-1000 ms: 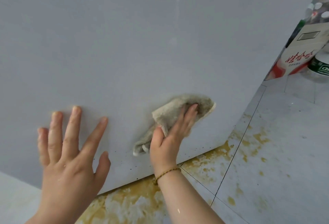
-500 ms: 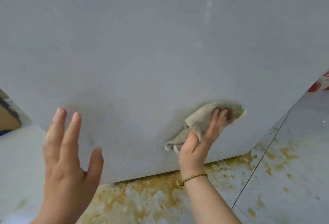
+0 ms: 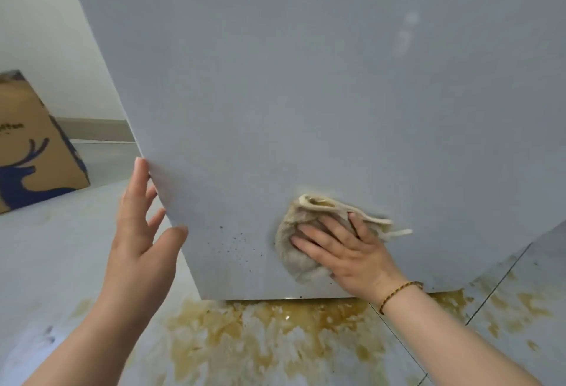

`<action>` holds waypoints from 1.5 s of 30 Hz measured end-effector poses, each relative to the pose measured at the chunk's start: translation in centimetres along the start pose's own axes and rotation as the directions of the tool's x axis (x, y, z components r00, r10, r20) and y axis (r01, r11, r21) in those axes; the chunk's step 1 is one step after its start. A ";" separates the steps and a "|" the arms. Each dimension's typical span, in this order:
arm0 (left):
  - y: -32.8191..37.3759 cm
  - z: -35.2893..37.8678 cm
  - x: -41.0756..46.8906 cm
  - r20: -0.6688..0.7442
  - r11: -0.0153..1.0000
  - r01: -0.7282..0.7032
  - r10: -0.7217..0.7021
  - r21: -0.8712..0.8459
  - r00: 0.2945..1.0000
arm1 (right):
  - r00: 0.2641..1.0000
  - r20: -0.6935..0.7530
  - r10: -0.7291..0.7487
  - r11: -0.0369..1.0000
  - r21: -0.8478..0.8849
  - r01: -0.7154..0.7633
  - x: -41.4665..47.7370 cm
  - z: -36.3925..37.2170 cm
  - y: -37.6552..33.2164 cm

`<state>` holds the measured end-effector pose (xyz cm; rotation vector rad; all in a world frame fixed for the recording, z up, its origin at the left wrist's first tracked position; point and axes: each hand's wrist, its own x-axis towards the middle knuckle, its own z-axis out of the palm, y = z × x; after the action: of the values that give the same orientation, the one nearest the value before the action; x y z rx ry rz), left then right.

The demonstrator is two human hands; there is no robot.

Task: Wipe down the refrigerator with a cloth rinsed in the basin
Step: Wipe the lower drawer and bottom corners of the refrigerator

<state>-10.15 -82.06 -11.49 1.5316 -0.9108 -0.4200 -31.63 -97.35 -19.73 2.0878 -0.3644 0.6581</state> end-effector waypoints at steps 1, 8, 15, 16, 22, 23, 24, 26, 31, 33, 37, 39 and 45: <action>0.0 -0.3 0.1 0.003 1.000 0.001 -0.001 -0.024 1.000 | 0.996 -0.047 0.071 0.997 0.024 -0.070 1.2 -0.4 1.1; -0.1 -0.4 0.3 -0.031 0.986 -0.005 0.000 -0.165 1.000 | 0.788 -0.191 0.585 0.803 0.274 -0.529 12.9 -2.4 -1.7; 0.1 -1.7 0.9 0.019 0.976 0.017 -0.013 -0.215 1.000 | 0.986 0.023 -0.166 0.982 0.098 0.163 6.4 1.4 -8.6; -0.1 -1.7 0.9 0.028 0.978 0.018 -0.012 -0.209 1.000 | 0.967 0.061 -0.249 0.966 0.084 0.244 5.0 2.0 -8.0; -1.8 -0.7 0.1 0.044 0.974 0.051 -0.042 -0.221 0.998 | 0.999 -0.024 0.038 0.995 0.088 -0.036 3.0 0.7 -3.6; -1.8 -0.1 0.0 0.028 0.972 0.052 -0.047 -0.229 0.998 | 0.989 -0.063 0.131 0.986 0.114 -0.123 4.3 0.3 -4.1; -1.8 0.6 -0.1 0.005 0.968 0.055 -0.056 -0.245 0.998 | 0.975 -0.080 0.205 0.971 0.140 -0.193 5.6 0.2 -4.9; -1.6 1.5 -0.4 -0.033 0.959 0.042 -0.053 -0.279 0.998 | 0.965 -0.091 0.246 0.959 0.167 -0.229 7.8 0.4 -7.3; -2.0 1.9 -0.2 -0.075 0.972 -0.025 0.008 -0.233 0.997 | 0.987 0.110 -0.118 0.967 0.240 0.089 7.9 1.9 -12.5; -2.3 1.8 -0.3 -0.071 0.982 -0.026 0.013 -0.189 0.997 | 0.852 0.278 -0.444 0.870 0.360 0.336 7.4 1.6 -13.4; -2.5 1.1 -0.5 -0.018 0.990 0.007 -0.009 -0.139 1.000 | 0.491 0.523 -0.696 0.717 0.466 0.518 2.1 1.7 -11.1; -2.6 0.5 -0.6 0.022 0.995 0.000 0.002 -0.096 1.000 | 0.675 0.487 -0.555 0.831 0.298 0.469 -2.3 2.8 -9.1; -2.8 1.5 -1.7 0.029 0.999 0.015 -0.013 -0.047 1.000 | 0.976 0.205 -0.075 0.991 0.121 0.051 -3.2 2.6 -5.3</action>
<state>-11.46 -81.94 -14.91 1.4931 -0.9064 -0.4712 -30.87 -96.52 -26.31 2.2774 -0.3839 0.4311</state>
